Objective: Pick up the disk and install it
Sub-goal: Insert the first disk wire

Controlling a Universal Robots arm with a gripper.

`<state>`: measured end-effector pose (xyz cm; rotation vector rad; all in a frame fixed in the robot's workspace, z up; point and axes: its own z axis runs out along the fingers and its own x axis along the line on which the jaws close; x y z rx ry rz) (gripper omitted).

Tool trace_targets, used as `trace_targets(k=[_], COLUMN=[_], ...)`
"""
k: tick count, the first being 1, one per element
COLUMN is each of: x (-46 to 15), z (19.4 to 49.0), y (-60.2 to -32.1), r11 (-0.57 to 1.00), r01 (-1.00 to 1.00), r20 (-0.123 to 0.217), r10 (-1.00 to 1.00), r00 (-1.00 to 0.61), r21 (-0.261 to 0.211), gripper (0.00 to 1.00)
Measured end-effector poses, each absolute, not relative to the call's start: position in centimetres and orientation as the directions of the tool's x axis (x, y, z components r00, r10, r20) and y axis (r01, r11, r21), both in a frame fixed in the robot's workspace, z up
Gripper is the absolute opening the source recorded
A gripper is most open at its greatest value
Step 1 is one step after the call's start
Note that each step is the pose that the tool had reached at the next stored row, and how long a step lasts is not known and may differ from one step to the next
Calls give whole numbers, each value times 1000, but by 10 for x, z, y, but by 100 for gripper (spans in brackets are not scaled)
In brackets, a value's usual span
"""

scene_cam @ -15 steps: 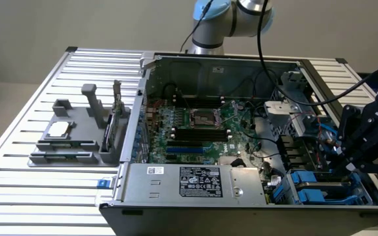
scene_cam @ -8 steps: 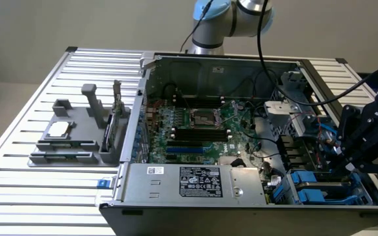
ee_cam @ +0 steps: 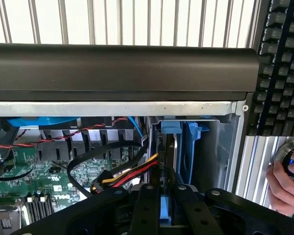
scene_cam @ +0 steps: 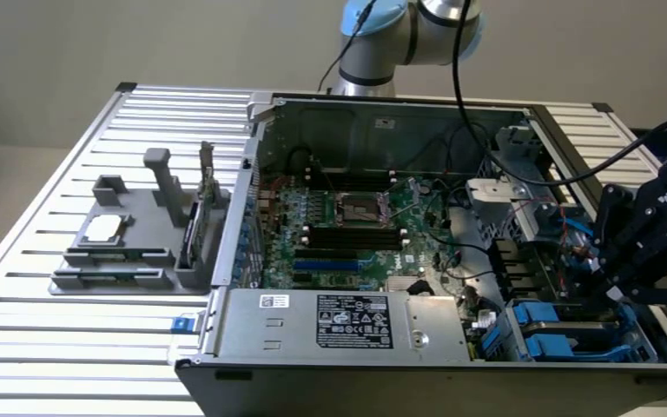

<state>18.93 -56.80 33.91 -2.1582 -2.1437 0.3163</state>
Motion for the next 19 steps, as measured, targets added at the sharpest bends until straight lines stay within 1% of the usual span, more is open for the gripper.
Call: trace_targets(k=[19], x=[194], z=[338], y=[-569], r11=[-19], r01=[977], r20=[-88], r10=[996], r00=[0], r21=[-210], gripper=[16])
